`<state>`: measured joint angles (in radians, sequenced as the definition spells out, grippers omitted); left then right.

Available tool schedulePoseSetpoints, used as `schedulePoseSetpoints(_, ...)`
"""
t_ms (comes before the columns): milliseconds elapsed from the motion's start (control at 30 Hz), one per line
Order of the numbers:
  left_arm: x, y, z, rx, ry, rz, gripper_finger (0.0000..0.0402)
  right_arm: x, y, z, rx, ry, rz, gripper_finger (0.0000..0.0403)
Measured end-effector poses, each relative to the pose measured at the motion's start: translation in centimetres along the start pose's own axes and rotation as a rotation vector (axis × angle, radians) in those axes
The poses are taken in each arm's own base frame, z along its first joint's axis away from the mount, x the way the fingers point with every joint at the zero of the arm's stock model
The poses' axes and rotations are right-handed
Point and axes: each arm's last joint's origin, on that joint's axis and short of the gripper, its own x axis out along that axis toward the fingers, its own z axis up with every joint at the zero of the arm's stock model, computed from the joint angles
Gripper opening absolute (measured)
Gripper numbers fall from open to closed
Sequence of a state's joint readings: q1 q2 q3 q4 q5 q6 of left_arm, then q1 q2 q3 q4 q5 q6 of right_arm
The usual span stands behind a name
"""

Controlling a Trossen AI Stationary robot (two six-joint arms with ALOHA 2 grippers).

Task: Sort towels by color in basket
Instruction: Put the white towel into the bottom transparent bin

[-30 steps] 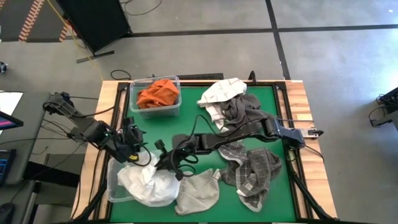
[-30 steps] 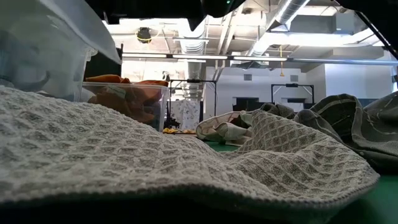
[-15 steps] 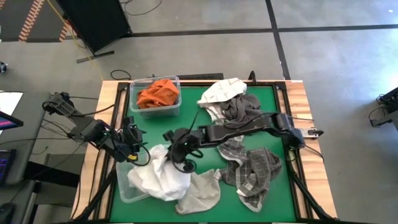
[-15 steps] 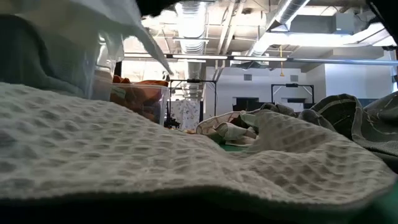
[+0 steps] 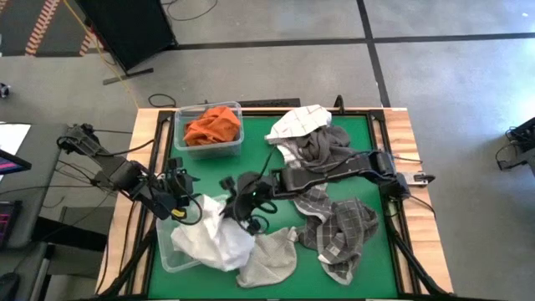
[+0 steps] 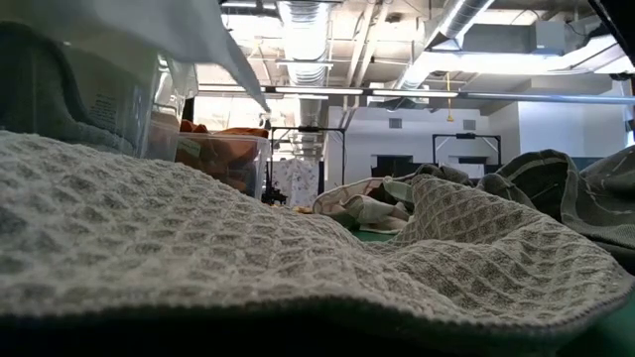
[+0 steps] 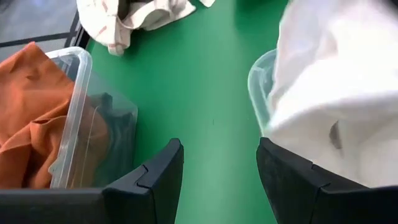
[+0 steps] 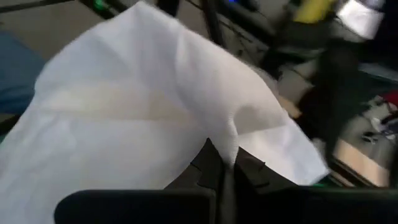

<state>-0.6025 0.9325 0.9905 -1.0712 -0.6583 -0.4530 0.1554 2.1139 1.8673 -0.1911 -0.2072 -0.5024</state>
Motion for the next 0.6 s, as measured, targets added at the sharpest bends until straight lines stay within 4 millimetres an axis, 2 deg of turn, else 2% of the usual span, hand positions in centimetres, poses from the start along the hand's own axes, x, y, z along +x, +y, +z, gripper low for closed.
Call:
schedulePoseSetpoints(100, -0.7, 0.1, 0.5, -0.025, -0.013, -0.041, 0.0194, 1.9, 0.7, -0.7, -0.011, -0.074, 0.030, 0.0040)
schedulePoseSetpoints(300, -2.4, -0.3, 1.3, -0.068, -0.050, -0.193, 0.0194, 4.9, 1.4, -3.2, 0.007, -0.082, 0.032, 0.0058)
schedulePoseSetpoints(467, -2.9, -1.9, 2.0, -0.101, -0.126, -0.388, 0.0195, 5.1, 0.8, -3.4, 0.029, -0.109, 0.005, 0.0111)
schedulePoseSetpoints(600, -2.1, -4.2, 2.1, -0.052, -0.151, -0.451, 0.0195, 4.9, 0.4, -3.4, 0.038, -0.117, -0.006, 0.0168)
